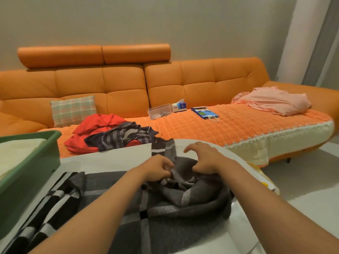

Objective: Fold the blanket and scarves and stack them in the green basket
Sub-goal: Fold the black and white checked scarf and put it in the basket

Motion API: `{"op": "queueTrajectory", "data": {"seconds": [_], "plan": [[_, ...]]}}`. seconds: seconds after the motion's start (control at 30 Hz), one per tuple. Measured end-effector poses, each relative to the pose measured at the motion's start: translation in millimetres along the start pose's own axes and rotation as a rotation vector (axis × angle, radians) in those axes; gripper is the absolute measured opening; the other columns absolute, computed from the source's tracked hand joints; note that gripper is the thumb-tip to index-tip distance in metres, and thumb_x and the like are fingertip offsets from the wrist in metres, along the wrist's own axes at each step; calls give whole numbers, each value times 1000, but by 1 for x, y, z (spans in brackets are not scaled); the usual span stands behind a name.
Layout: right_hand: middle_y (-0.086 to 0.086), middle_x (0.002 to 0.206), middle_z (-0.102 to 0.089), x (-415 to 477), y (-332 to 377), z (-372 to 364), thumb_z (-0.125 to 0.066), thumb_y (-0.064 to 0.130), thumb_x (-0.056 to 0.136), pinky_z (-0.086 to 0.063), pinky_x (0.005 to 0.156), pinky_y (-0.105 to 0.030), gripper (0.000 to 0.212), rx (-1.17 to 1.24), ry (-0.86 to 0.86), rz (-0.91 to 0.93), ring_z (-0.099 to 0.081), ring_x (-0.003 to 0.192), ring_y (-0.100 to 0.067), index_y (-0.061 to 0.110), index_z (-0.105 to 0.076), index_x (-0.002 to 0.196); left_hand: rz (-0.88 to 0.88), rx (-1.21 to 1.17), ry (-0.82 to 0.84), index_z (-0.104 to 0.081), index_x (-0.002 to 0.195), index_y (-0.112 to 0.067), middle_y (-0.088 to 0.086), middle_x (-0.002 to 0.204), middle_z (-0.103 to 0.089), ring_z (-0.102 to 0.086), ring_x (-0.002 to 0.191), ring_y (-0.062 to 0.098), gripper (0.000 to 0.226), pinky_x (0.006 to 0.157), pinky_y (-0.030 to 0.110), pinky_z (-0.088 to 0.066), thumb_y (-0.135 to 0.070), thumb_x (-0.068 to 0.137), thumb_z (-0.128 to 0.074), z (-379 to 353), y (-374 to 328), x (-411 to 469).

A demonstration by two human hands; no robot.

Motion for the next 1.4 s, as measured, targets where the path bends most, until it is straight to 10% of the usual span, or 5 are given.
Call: {"op": "queueTrajectory", "data": {"seconds": [0.23,0.43,0.67,1.1,1.4], "plan": [[1,148,-50,5,53,-26,-48,17,92,-37,101,-35,57,276,213,127,-46,129,-20,45,-49,141,-23,-668,-11,-72,94,-13,3,80,-73,-67,74,14,11,73,24,-51,-6,88,-67,20,-6,-35],[0,118,-67,9,51,-38,-43,34,85,-22,111,-46,49,-262,219,78,-54,116,-22,45,-59,130,14,-138,-339,-63,105,-34,-16,111,-64,-59,104,1,22,98,31,-49,-16,96,-54,22,35,-59],[-9,130,-55,1,-8,-11,-31,52,92,-13,115,-64,53,-484,40,-271,-45,127,-30,21,-61,124,169,307,119,-24,153,-40,-13,163,-12,-16,150,15,59,122,45,-17,-60,99,-34,-2,69,-66],[-6,161,-21,-26,-8,-25,-67,28,82,-38,112,-50,88,47,285,-136,-31,142,-34,49,-19,153,394,715,-477,-52,124,-24,2,125,-53,-48,117,23,36,92,33,-41,-20,88,-54,42,41,-60],[-14,141,-40,-4,-30,-14,-64,20,91,-48,97,-40,59,266,-287,-306,-53,119,-34,26,-41,145,-41,267,-33,-67,96,-34,-11,106,-58,-59,95,11,11,87,31,-49,-36,91,-57,-11,11,-38]]}}
Point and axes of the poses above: each hand's wrist, its own x-axis towards the middle knuckle, its own z-axis out of the back of the hand, y = z × x, the point moved 5 cm from there along x, towards the middle knuckle
